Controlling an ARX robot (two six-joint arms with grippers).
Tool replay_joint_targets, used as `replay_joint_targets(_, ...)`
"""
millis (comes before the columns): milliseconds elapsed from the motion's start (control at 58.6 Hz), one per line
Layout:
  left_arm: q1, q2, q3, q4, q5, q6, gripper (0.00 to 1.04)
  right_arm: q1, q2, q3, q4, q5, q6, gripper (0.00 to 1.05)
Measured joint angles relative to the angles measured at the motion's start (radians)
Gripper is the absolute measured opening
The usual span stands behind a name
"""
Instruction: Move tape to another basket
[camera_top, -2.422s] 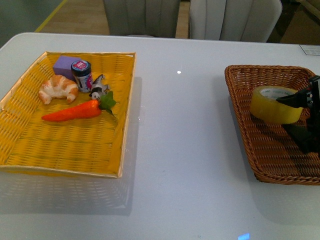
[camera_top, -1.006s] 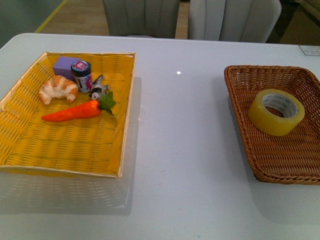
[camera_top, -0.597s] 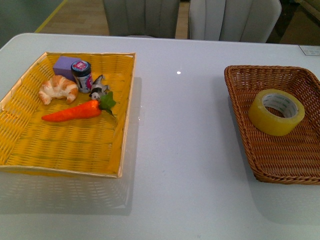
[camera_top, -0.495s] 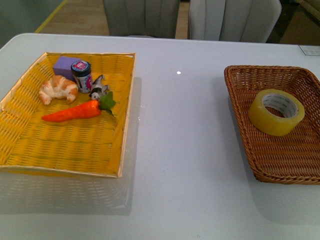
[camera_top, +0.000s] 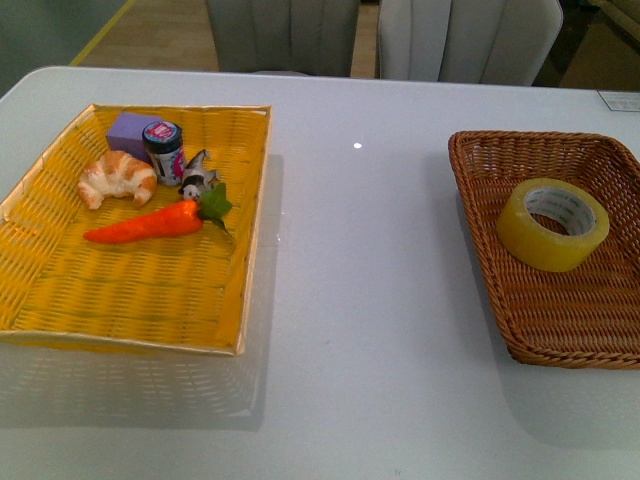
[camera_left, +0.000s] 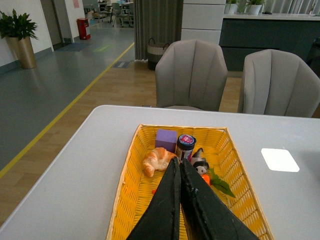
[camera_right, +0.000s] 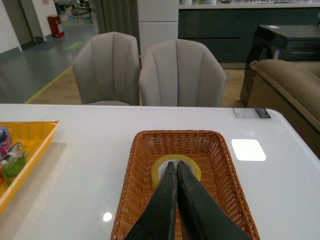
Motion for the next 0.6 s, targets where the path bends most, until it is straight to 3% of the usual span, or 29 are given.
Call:
replay_joint_targets(68,0.0,0.0,0.0,0.0,0.0,0.0,0.02,0.0,-0.001,0.0,0.0,0.0,0.0,0.02)
replay_joint_targets(102,0.0,0.0,0.0,0.0,0.0,-0.001,0.03,0.0,-0.001,0.0,0.0,0.0,-0.002,0.07)
replay_joint_targets(529,0.0,0.0,0.0,0.0,0.0,0.0,0.84,0.0,-0.001,0.0,0.0,0.0,-0.002,0.88)
replay_joint_targets(597,0.0,0.0,0.0,0.0,0.0,0.0,0.96,0.0,-0.001,0.0,0.0,0.0,-0.001,0.97)
